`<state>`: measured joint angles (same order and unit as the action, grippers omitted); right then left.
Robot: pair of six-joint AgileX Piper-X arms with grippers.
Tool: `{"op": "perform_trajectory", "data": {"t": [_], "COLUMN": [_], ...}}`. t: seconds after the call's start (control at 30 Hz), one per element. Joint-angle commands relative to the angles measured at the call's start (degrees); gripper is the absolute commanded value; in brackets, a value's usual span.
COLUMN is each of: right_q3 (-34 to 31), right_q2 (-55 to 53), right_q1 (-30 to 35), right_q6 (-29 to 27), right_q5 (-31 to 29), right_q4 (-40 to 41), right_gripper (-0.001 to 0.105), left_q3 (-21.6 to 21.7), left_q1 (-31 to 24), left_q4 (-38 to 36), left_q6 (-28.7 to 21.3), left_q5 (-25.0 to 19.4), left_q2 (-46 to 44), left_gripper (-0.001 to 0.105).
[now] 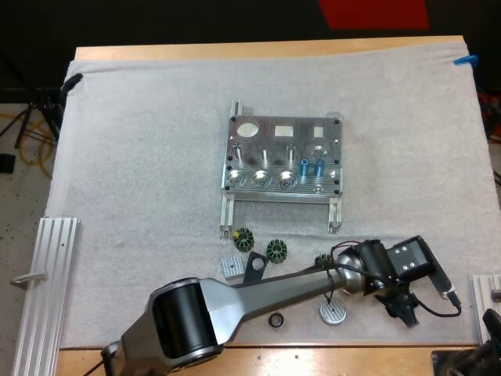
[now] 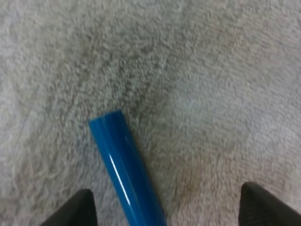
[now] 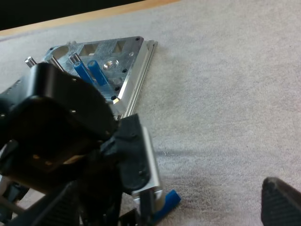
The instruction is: Load cells from left to right
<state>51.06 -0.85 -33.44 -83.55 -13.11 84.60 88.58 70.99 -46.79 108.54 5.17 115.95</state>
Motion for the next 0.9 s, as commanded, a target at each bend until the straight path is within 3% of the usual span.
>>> {"op": "perform_trajectory", "data": {"t": [0.0,0.23,0.6,0.77,0.87], "right_q3": [0.2,0.2,0.2,0.2,0.2], "right_q2": [-0.5,-0.5,-0.5,-0.5,-0.5], "right_q1": [0.1,0.1,0.1,0.1,0.1], "right_q6": [-0.6,-0.6,-0.2,-0.2,-0.2], "right_q5": [0.1,0.1,0.5,0.5,0.5], "right_q4": [0.1,0.1,0.1,0.1,0.1], "right_gripper": [0.076,0.076,0.076,0.076,0.076], "left_q3": [1.1,4.6,6.2,6.5,6.5], "left_q1": [0.0,0.0,0.0,0.0,0.0], "left_q4": [-1.8,-10.4,-8.3,-8.4,-8.6], "left_q6": [0.5,0.5,0.5,0.5,-0.3], "left_q5": [-1.2,-4.1,-3.9,-4.5,-4.1], "left_q2": [0.4,5.5,6.4,6.7,6.7], "left_gripper": [0.062,0.061,0.061,0.042,0.04]}}
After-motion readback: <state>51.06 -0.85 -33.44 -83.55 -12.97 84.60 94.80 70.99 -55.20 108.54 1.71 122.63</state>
